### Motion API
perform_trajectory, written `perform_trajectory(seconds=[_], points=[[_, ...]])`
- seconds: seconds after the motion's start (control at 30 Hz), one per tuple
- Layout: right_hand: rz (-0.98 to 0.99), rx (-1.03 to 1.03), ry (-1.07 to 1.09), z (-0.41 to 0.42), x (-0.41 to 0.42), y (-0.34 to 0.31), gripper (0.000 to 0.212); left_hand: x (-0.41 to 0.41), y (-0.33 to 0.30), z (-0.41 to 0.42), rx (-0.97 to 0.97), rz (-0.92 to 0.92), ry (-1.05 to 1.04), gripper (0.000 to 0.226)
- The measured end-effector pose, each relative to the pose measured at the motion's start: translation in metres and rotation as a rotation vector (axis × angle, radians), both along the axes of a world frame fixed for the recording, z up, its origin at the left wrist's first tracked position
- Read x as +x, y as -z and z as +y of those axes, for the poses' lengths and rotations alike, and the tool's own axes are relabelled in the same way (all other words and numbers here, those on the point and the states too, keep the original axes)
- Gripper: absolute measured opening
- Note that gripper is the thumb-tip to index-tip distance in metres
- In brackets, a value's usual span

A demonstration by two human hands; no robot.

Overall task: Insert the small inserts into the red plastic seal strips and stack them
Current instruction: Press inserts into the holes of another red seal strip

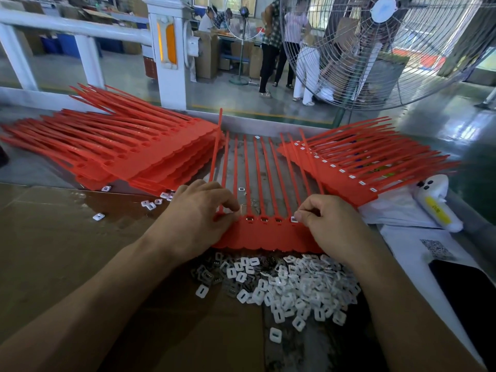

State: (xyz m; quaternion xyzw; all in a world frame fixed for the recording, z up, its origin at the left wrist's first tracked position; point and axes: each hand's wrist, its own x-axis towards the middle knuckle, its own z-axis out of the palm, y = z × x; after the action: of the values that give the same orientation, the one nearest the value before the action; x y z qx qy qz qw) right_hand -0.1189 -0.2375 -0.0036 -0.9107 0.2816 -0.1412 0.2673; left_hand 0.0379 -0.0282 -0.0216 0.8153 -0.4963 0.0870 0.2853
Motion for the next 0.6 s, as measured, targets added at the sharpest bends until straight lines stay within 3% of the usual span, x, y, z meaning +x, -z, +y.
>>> perform_trajectory(seconds=[0.6], points=[[0.096,-0.116,-0.054,-0.0025,0.0052,-0.0051,0.014,0.0027,0.0018,-0.0003,0.035,0.029,0.016,0.024]])
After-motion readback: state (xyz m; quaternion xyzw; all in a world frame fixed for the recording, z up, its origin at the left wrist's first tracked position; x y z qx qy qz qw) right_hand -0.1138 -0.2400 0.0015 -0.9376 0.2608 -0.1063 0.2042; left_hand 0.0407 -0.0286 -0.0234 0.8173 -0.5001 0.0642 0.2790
